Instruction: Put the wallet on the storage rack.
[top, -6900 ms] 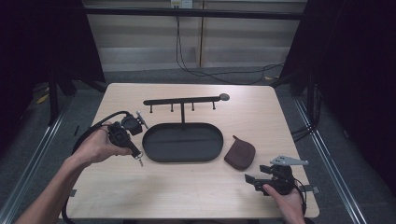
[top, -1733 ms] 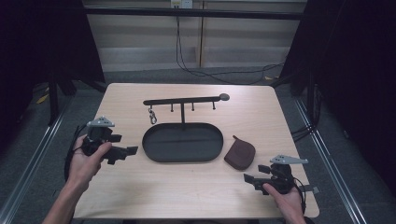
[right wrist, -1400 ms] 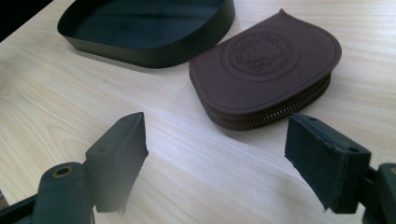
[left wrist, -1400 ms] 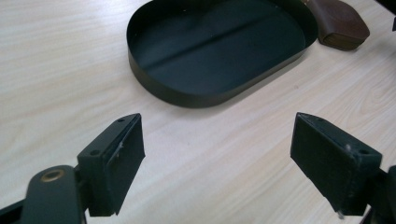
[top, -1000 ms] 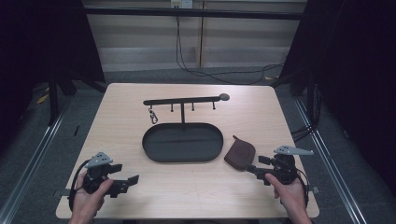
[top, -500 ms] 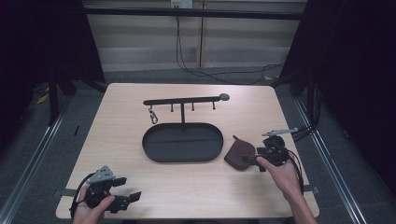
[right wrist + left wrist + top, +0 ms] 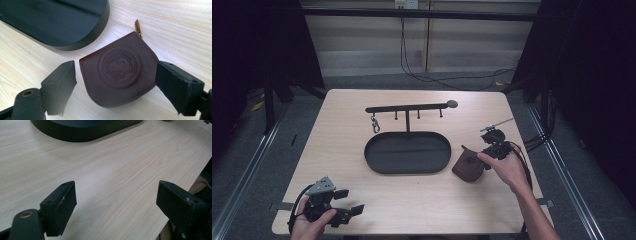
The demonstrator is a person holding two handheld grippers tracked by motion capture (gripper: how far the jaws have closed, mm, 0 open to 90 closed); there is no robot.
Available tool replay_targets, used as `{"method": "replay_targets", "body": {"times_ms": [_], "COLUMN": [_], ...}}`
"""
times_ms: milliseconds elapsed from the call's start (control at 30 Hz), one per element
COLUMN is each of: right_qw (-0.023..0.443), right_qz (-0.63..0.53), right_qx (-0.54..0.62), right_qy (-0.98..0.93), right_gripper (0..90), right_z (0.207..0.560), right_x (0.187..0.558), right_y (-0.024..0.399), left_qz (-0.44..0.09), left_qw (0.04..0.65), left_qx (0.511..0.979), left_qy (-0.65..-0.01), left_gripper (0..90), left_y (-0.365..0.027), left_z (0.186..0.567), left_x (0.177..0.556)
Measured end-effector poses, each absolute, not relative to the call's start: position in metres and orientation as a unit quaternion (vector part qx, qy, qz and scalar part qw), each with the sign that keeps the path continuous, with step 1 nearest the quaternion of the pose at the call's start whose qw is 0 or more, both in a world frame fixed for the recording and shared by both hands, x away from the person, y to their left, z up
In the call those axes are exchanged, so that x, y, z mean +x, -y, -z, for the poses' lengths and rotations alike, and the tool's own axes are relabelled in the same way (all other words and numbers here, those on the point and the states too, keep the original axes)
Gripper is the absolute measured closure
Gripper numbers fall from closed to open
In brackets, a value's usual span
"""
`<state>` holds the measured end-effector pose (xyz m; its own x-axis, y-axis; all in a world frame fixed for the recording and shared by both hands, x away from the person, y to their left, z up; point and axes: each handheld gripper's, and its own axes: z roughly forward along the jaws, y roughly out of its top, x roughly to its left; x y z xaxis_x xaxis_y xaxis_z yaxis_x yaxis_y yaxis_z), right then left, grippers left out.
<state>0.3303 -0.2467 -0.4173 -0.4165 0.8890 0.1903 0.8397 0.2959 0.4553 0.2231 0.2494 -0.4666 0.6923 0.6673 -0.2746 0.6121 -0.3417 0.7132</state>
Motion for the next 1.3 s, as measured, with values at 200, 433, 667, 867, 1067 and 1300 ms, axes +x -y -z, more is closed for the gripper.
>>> {"method": "replay_targets", "body": {"times_ms": [200, 433, 667, 867, 1067, 1300], "right_qw": [0.037, 0.028, 0.015, 0.008, 0.011, 0.000], "right_qz": [-0.226, -0.207, -0.184, -0.154, -0.146, -0.146], "right_qx": [0.541, 0.555, 0.556, 0.565, 0.564, 0.565], "right_qy": [-0.809, -0.806, -0.811, -0.810, -0.813, -0.812], "right_gripper": [16.7, 16.4, 17.3, 14.3, 13.6, 13.4], "right_z": [0.421, 0.431, 0.441, 0.454, 0.459, 0.464], "right_x": [0.342, 0.353, 0.358, 0.363, 0.363, 0.365], "right_y": [0.245, 0.247, 0.246, 0.245, 0.242, 0.240], "left_qz": [-0.034, -0.034, -0.031, -0.030, -0.030, -0.031], "left_qw": [0.422, 0.420, 0.422, 0.415, 0.410, 0.405], "left_qx": [0.818, 0.820, 0.822, 0.826, 0.831, 0.836], "left_qy": [-0.391, -0.387, -0.382, -0.380, -0.375, -0.369], "left_gripper": [16.4, 16.4, 16.4, 16.4, 18.4, 18.5], "left_y": [-0.250, -0.249, -0.246, -0.245, -0.243, -0.243], "left_z": [0.466, 0.466, 0.466, 0.466, 0.467, 0.467], "left_x": [0.223, 0.222, 0.221, 0.221, 0.221, 0.220]}}
